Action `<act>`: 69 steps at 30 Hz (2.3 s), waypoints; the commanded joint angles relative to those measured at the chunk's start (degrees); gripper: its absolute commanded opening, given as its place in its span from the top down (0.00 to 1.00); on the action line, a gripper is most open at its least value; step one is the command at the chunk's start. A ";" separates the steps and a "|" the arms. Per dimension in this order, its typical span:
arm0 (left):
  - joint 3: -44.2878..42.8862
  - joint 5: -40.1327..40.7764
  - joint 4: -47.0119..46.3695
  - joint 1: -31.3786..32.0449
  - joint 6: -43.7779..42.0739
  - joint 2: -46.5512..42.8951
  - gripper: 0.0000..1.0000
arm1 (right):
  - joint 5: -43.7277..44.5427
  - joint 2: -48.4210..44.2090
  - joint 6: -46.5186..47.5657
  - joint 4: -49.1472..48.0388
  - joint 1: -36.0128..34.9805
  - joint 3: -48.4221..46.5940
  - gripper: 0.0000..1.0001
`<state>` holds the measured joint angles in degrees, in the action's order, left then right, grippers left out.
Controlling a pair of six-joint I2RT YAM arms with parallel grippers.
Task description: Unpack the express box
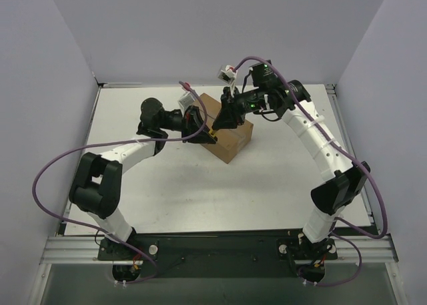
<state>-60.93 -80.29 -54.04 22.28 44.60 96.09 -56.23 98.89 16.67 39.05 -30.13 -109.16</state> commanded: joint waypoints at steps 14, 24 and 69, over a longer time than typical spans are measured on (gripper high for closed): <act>-13.42 42.58 55.30 -8.40 -42.60 -3.20 0.42 | 18.76 -2.47 -7.79 -2.83 12.45 0.61 1.00; -34.52 51.38 61.69 -11.74 -49.94 19.04 0.36 | 41.20 -6.86 -10.60 -19.07 14.84 9.48 1.00; -10.80 28.87 41.39 -6.55 -20.44 18.34 0.49 | 58.24 -12.77 -7.44 -34.73 -6.08 28.57 1.00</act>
<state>-73.47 -55.44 -11.84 16.99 20.47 116.99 -8.27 83.64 9.50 13.89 -34.46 -82.00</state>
